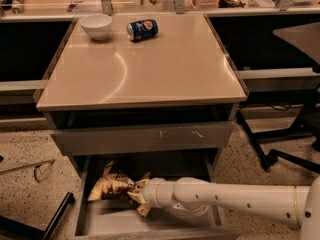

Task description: Place brown chip bag into middle drawer

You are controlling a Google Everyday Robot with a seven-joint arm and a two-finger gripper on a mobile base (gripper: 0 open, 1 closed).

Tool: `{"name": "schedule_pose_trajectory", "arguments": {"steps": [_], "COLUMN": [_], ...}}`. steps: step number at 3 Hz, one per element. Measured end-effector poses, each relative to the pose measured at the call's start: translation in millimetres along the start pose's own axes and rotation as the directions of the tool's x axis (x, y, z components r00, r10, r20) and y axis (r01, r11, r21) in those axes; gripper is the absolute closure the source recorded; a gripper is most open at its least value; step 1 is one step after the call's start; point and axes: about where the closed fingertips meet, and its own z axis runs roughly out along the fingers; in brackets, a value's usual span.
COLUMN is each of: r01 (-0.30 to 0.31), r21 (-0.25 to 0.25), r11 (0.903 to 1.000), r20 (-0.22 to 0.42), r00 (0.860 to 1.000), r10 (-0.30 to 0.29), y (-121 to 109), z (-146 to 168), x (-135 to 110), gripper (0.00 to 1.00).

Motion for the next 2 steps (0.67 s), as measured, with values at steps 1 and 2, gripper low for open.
{"name": "schedule_pose_trajectory", "arguments": {"steps": [1,2], "r01": [0.000,0.000], "r21": [0.000,0.000], "r11": [1.0000,1.0000], "r20": [0.000,0.000], "r00": [1.000,1.000], "r10": [0.000,0.000], "y": [0.0,0.0], "z": [0.0,0.0], "x": [0.0,0.0], "gripper": [0.13,0.00]}}
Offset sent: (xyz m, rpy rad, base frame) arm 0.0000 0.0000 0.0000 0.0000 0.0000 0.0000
